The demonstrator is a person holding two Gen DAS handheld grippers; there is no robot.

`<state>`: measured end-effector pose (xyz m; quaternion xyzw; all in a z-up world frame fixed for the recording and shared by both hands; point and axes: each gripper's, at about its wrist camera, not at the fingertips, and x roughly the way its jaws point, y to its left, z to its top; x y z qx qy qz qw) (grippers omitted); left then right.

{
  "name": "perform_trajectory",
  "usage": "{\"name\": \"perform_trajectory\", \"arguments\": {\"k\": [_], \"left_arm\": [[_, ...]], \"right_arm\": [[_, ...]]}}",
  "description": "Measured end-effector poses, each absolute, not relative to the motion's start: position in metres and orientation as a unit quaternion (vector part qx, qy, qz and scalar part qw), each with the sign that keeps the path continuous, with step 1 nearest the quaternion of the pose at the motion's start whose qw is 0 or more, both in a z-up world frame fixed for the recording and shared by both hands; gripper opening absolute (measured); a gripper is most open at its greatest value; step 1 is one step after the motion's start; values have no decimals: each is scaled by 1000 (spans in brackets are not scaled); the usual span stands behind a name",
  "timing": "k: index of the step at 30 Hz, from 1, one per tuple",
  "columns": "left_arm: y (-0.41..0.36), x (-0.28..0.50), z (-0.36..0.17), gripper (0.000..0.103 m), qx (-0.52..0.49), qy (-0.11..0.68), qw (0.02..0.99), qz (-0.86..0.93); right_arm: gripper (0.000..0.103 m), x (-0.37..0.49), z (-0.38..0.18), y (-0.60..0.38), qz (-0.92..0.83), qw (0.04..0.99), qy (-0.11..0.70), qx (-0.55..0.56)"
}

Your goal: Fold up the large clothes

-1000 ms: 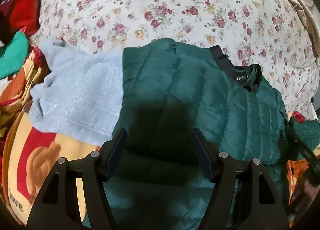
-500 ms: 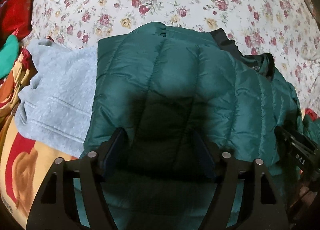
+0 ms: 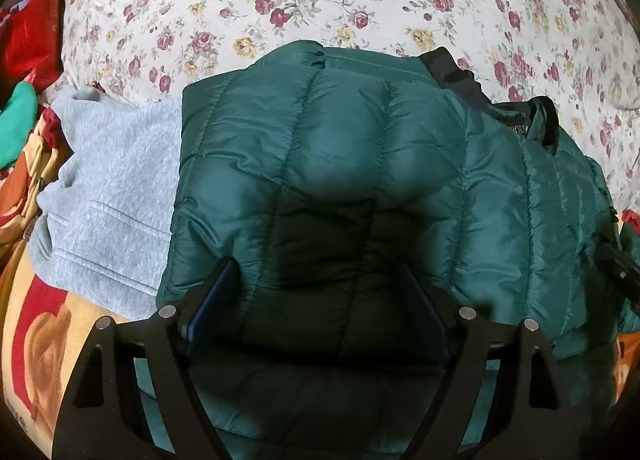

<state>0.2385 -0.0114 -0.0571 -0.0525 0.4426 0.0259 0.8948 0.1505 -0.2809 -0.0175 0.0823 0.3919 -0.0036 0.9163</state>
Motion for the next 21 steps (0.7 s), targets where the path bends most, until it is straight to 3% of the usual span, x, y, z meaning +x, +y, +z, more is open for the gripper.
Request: {"name": "perform_trajectory", "arguments": {"k": [4,9,10,12,21], "left_arm": [[-12,239,-60,88,-51,440,896,23],[-14,235,-58,89,-47,443,895,24],[-12,233,-55,89,-51,443,895,24],[-11,224,-47,89,-66,436,897,21],[-18,192,-16,89,-56,410,910,19]], "right_arm": [[52,169,-43,-281,-18,903,422,74],[55,175,-34,-274,-19,901,427,72],[60,171,-30,-274,-15,901,427,78],[86,162,-22,-274,-9,905,417,84],[87,125,-1,-261,-8,917,392,74]]}}
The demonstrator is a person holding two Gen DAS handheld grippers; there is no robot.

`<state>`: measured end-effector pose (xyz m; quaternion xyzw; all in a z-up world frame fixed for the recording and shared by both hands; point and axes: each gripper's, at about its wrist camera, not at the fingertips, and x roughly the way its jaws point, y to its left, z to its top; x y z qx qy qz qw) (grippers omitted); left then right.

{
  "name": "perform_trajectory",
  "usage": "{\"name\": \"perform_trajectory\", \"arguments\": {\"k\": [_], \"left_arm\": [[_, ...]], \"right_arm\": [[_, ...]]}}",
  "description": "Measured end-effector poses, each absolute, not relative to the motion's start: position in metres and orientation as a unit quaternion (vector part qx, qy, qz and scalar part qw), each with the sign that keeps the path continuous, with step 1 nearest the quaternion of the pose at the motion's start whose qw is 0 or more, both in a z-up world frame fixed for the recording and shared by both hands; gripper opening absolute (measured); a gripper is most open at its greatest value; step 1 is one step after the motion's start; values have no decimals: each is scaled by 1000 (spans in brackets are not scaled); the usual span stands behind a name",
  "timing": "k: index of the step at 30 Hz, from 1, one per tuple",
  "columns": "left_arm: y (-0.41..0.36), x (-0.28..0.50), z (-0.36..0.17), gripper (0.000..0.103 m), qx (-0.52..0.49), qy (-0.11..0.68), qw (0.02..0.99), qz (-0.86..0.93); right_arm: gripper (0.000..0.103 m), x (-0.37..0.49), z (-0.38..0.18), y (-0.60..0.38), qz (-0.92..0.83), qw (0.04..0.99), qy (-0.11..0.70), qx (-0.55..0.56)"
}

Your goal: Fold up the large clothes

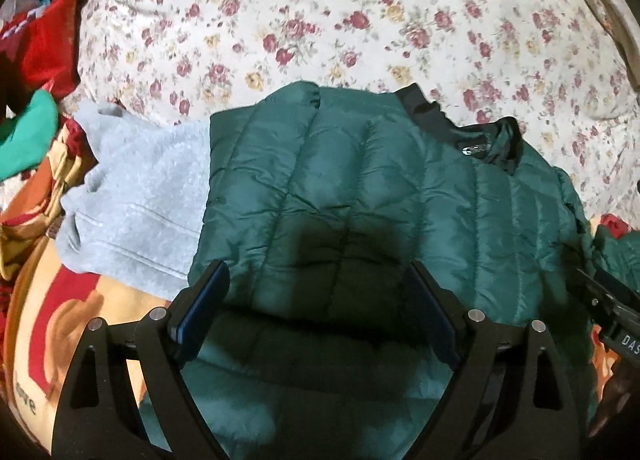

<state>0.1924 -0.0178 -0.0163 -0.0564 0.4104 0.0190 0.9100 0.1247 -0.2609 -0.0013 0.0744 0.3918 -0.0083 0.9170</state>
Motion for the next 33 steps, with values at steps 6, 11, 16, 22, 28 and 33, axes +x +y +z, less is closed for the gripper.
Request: {"name": "perform_trajectory", "arguments": {"k": [6,11,16,22,28,33], "left_arm": [[-20,178,-2,89,-44,395,917,20],[-25,161,5,89,-43,388,920,18],[-32,142,15,89,-37,376,926,15],[-47,119,27,89,-26,358,933,6],[-60,102,35,89,-17,348,937,-5],[-69,92,39,89,-7,343,939,-9]], "right_arm": [[87,109,7,-257,-6,919,387,73],[87,93,15,-249,-1,921,383,69],[87,74,24,-241,-2,927,371,54],[87,56,33,-239,-5,931,362,46],[87,42,36,-240,-10,932,360,39],[87,31,38,-245,-17,933,358,37]]}}
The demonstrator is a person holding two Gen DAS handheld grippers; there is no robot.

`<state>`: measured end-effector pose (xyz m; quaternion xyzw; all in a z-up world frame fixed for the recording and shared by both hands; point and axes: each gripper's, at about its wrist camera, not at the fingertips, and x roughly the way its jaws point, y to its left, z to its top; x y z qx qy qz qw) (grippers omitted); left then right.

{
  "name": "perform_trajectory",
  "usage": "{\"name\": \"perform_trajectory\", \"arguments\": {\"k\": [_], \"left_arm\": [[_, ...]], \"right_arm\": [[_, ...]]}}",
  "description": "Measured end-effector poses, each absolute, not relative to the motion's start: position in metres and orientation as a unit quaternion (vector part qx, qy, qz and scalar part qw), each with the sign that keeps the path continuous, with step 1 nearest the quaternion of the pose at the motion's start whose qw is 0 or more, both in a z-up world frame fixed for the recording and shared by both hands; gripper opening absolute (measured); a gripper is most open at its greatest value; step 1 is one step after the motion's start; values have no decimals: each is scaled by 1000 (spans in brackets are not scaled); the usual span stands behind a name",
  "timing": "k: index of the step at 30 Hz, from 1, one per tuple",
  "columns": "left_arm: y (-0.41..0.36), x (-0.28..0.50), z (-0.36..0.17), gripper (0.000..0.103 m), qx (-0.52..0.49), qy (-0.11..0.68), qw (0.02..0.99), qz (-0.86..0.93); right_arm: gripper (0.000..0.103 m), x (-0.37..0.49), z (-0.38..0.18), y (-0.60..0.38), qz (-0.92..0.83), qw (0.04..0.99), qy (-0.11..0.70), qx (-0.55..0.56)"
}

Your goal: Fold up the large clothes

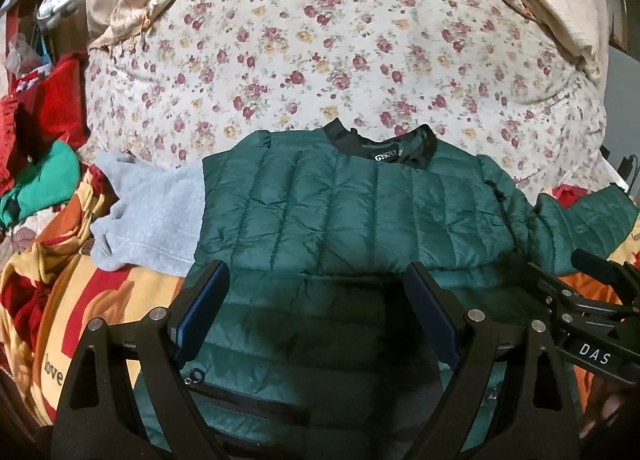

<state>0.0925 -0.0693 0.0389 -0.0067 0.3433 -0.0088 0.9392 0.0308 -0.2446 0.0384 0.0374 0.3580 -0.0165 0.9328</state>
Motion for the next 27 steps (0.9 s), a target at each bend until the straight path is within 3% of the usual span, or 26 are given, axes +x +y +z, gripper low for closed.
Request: {"name": "perform_trajectory", "arguments": {"k": [27], "left_arm": [[-91,93,50,89,-26,349,936,-30]], "right_arm": [[87,15,44,-290,-58,932,356,36]]}}
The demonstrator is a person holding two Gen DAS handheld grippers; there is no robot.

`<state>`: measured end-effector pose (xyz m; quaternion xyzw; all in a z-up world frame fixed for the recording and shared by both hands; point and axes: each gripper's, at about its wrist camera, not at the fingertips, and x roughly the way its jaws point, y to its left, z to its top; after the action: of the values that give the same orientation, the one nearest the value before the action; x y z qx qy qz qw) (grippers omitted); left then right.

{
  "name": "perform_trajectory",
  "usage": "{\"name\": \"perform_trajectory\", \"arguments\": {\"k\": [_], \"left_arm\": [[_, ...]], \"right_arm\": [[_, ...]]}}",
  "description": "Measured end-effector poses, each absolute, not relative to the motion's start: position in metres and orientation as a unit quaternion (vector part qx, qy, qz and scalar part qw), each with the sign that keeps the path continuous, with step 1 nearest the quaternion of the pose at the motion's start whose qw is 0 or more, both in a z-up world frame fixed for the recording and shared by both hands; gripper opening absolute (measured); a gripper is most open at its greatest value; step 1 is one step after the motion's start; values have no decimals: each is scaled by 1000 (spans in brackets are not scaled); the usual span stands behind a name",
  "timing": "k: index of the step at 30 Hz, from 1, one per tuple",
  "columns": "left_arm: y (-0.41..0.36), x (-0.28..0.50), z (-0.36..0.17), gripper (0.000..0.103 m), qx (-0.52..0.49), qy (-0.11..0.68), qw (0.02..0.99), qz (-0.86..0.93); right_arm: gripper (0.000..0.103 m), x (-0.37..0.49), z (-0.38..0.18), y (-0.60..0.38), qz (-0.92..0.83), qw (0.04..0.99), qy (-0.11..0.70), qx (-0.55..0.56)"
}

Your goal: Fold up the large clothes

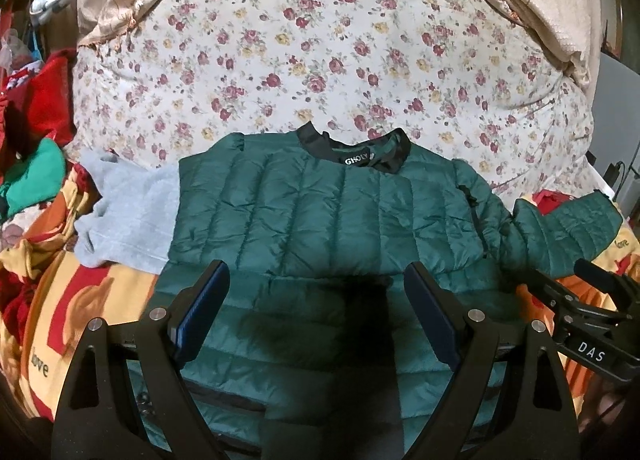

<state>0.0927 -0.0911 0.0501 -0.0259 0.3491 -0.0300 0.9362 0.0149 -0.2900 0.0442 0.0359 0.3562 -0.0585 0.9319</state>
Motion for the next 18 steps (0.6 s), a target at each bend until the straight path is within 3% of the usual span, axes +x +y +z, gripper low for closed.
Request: {"name": "perform_trajectory", "arguments": {"k": [18], "left_arm": [[-119,133,27,89,-19,377,925,-34]], "right_arm": [[87,36,36,-369,-127,921,367,39]]}}
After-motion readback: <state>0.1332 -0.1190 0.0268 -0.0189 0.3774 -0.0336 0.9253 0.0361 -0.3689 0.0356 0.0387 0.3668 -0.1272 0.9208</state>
